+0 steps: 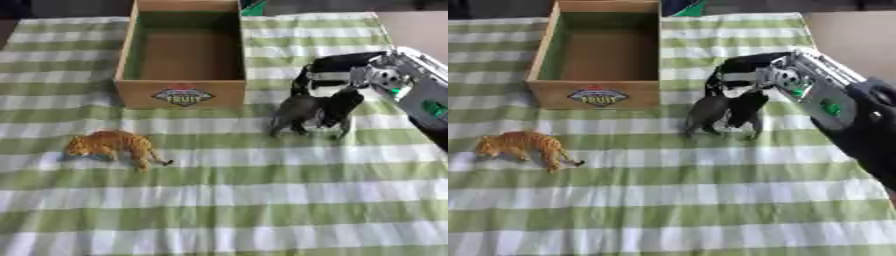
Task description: Pick up objects on the table and place them in the box.
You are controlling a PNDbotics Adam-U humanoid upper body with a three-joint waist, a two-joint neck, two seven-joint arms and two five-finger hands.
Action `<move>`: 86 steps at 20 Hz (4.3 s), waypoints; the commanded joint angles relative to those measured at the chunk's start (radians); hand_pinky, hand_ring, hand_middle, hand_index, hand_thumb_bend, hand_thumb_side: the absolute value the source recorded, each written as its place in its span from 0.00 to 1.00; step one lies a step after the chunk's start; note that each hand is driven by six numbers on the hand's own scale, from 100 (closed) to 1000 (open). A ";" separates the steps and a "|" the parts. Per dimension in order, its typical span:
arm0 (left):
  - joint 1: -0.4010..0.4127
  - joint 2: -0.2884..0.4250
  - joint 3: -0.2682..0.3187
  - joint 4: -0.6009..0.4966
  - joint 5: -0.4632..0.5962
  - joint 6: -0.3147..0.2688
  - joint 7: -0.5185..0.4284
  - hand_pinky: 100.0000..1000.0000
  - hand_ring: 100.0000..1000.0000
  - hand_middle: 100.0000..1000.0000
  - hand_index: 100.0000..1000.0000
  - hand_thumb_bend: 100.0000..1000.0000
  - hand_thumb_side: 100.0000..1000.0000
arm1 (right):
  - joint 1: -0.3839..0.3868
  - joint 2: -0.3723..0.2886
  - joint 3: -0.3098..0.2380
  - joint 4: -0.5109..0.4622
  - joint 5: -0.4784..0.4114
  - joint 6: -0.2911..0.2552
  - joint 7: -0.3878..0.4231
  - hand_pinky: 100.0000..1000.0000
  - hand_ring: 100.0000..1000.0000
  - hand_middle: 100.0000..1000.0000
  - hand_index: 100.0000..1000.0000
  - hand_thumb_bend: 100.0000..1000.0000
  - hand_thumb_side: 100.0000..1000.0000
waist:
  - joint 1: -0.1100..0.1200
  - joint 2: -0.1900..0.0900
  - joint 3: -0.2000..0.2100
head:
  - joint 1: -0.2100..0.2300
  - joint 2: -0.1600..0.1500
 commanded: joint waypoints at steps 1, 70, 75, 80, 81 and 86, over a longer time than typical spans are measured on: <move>-0.003 0.012 0.000 -0.017 -0.003 0.001 -0.004 0.40 0.60 0.56 0.72 0.00 0.98 | -0.015 -0.021 -0.012 -0.022 -0.011 0.011 -0.016 0.70 0.73 0.38 0.61 0.16 0.50 | 0.001 -0.017 0.001 | -0.001 -0.010; -0.015 0.017 -0.019 -0.017 0.020 0.011 -0.031 0.40 0.60 0.54 0.71 0.00 0.97 | -0.443 0.346 -0.322 0.567 0.391 -0.311 -0.287 0.57 0.57 0.18 0.24 0.00 0.35 | -0.033 -0.034 0.083 | -0.116 -0.039; -0.021 0.014 -0.023 -0.017 0.022 0.010 -0.034 0.40 0.60 0.54 0.71 0.00 0.97 | -0.446 0.368 -0.343 0.599 0.427 -0.319 -0.312 0.57 0.57 0.18 0.24 0.00 0.35 | -0.029 -0.026 0.087 | -0.137 -0.051; -0.031 0.009 -0.027 -0.017 0.027 0.008 -0.040 0.40 0.60 0.54 0.71 0.00 0.97 | -0.439 0.426 -0.370 0.648 0.495 -0.311 -0.341 0.57 0.57 0.18 0.24 0.00 0.35 | -0.024 -0.013 0.096 | -0.153 -0.058; -0.033 0.008 -0.027 -0.017 0.027 0.008 -0.041 0.40 0.60 0.54 0.71 0.00 0.97 | -0.438 0.434 -0.373 0.655 0.510 -0.314 -0.346 0.57 0.57 0.18 0.24 0.00 0.36 | -0.024 -0.011 0.098 | -0.153 -0.059; -0.037 0.006 -0.028 -0.017 0.028 0.008 -0.044 0.40 0.60 0.54 0.71 0.00 0.98 | -0.435 0.455 -0.397 0.684 0.576 -0.329 -0.372 0.56 0.57 0.18 0.24 0.00 0.36 | -0.028 -0.003 0.105 | -0.155 -0.062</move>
